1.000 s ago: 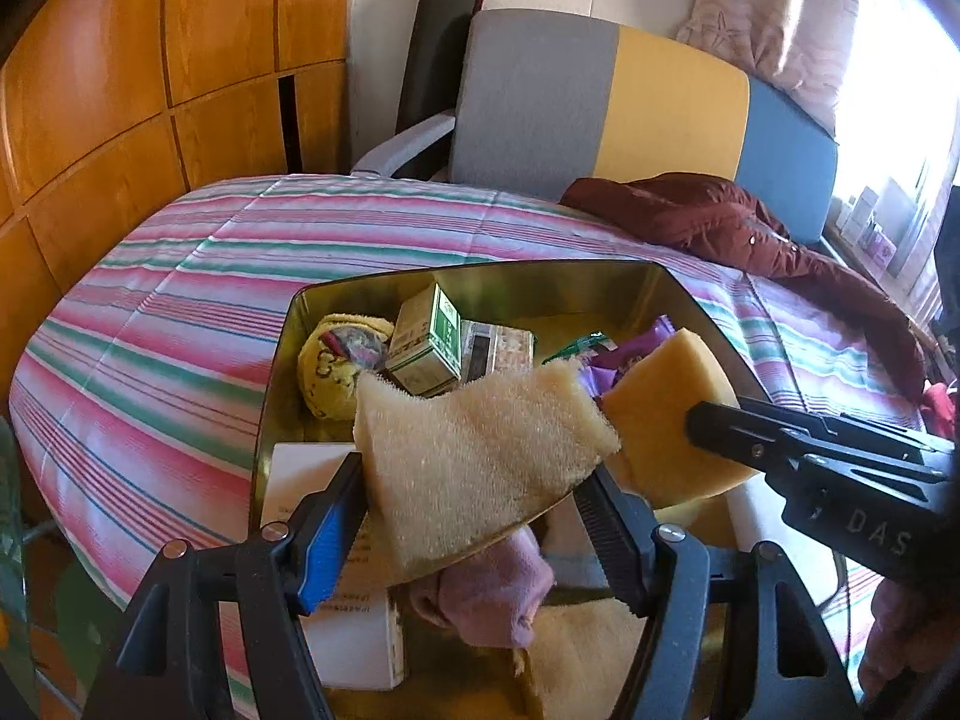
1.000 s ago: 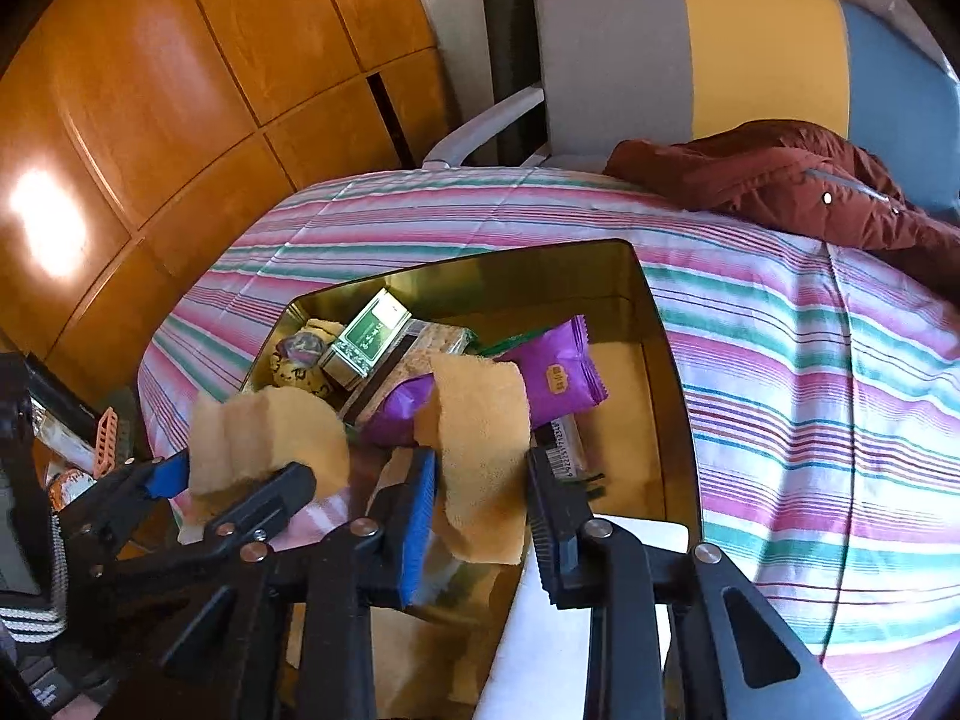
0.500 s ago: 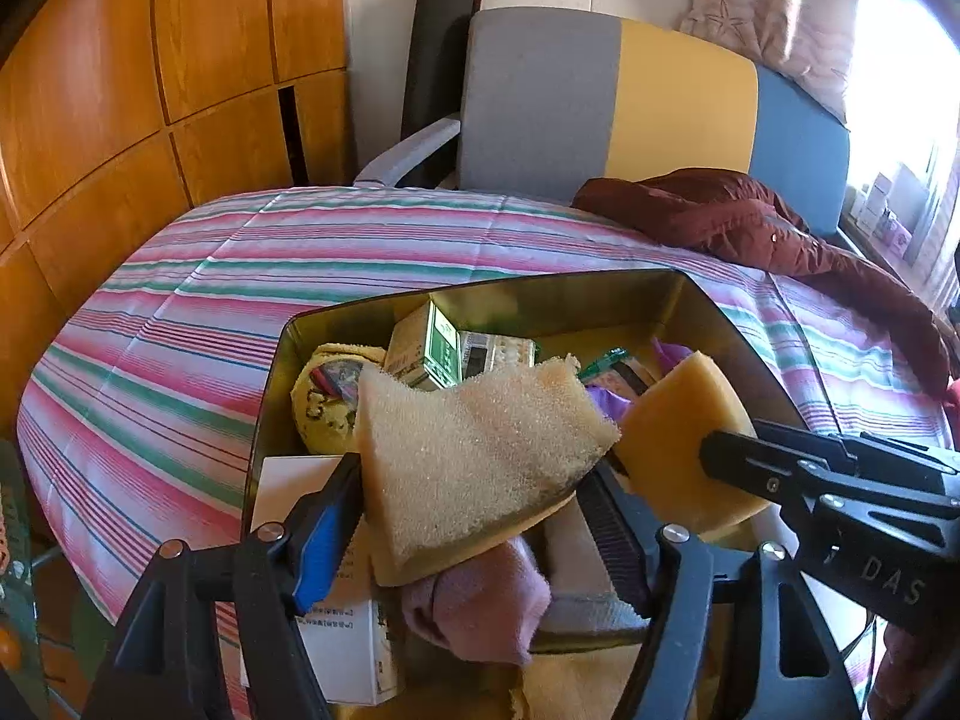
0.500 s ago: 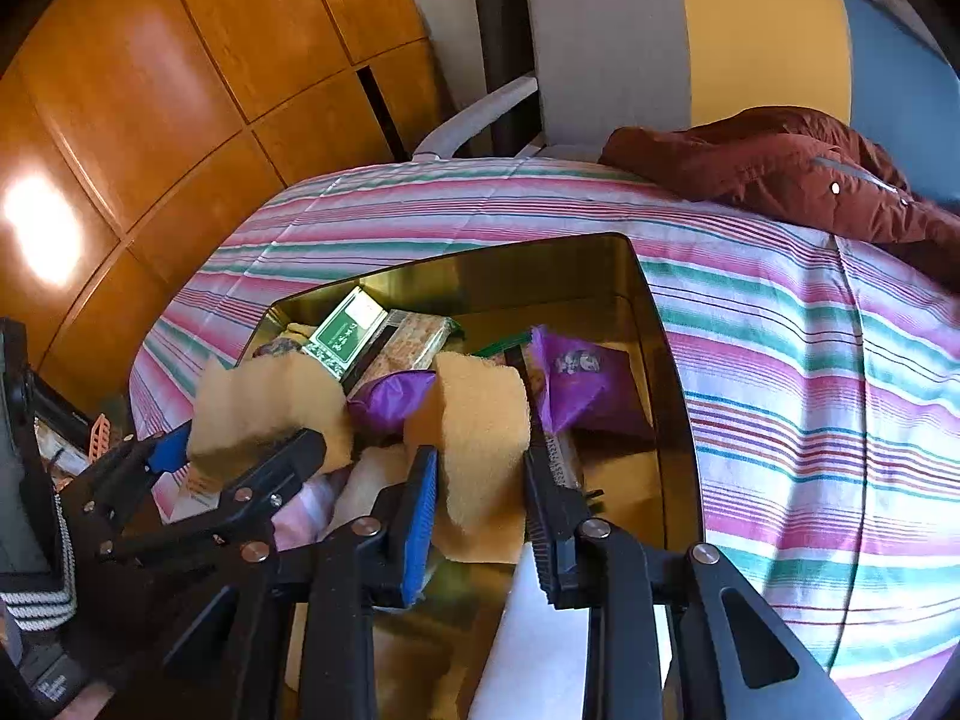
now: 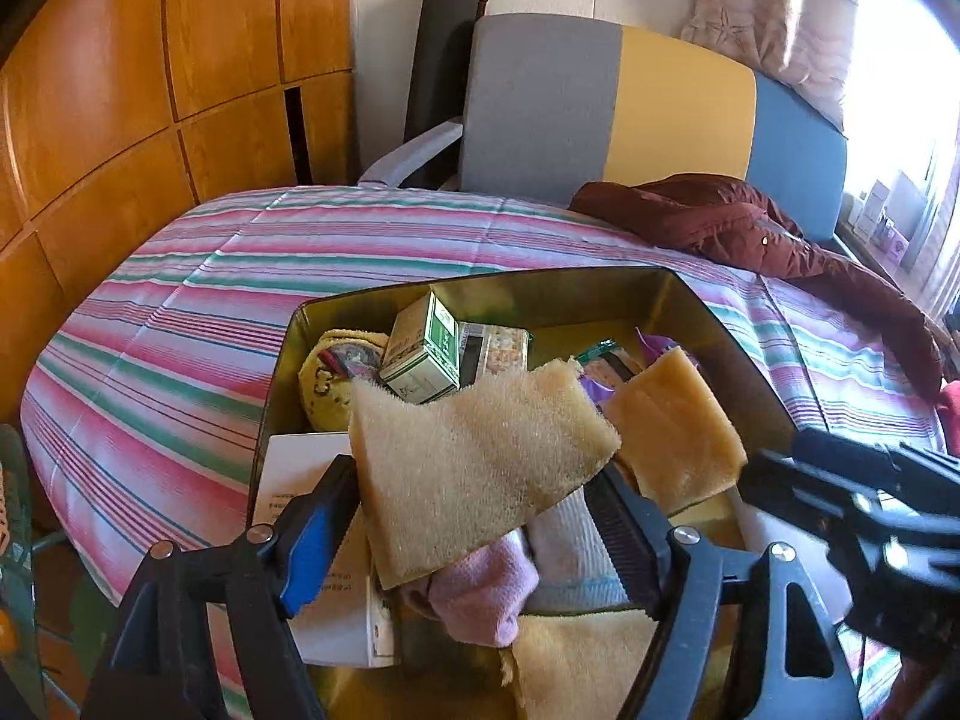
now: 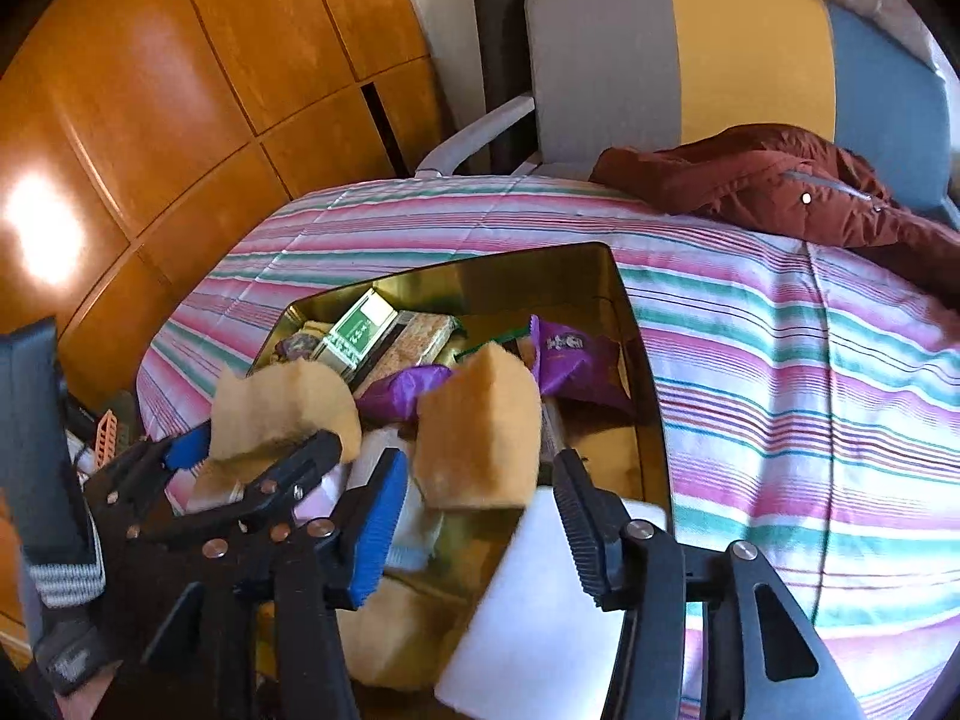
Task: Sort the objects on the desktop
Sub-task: 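Lower both yellow sponges into the gold box and open both grippers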
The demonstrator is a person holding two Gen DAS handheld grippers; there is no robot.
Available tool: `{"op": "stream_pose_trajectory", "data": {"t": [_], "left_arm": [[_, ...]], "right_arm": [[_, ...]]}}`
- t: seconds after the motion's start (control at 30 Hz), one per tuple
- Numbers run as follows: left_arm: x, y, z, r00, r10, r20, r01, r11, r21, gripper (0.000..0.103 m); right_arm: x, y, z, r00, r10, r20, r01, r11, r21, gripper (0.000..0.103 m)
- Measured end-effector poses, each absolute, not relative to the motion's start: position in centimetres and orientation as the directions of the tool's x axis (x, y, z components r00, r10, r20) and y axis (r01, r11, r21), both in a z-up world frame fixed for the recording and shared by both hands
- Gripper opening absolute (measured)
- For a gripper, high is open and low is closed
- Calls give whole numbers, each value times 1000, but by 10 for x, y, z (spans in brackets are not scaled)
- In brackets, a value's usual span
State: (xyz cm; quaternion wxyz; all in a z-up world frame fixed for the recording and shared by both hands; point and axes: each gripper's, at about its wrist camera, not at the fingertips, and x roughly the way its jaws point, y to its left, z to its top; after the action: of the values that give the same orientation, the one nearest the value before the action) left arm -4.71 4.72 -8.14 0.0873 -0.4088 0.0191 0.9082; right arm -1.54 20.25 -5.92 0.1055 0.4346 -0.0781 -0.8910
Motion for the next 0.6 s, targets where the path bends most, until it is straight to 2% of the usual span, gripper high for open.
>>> {"op": "stream_pose_trajectory", "data": {"t": [0.43, 0.6], "left_arm": [[-27, 36, -63, -678, 156, -719, -163, -985, -59, 82], [-17, 30, -50, -699, 155, -698, -155, -986, -64, 82]], "right_arm": [[30, 195, -75, -578, -174, -798, 143, -984, 110, 55], [24, 192, -79, -579, -182, -794, 153, -982, 113, 50]]}}
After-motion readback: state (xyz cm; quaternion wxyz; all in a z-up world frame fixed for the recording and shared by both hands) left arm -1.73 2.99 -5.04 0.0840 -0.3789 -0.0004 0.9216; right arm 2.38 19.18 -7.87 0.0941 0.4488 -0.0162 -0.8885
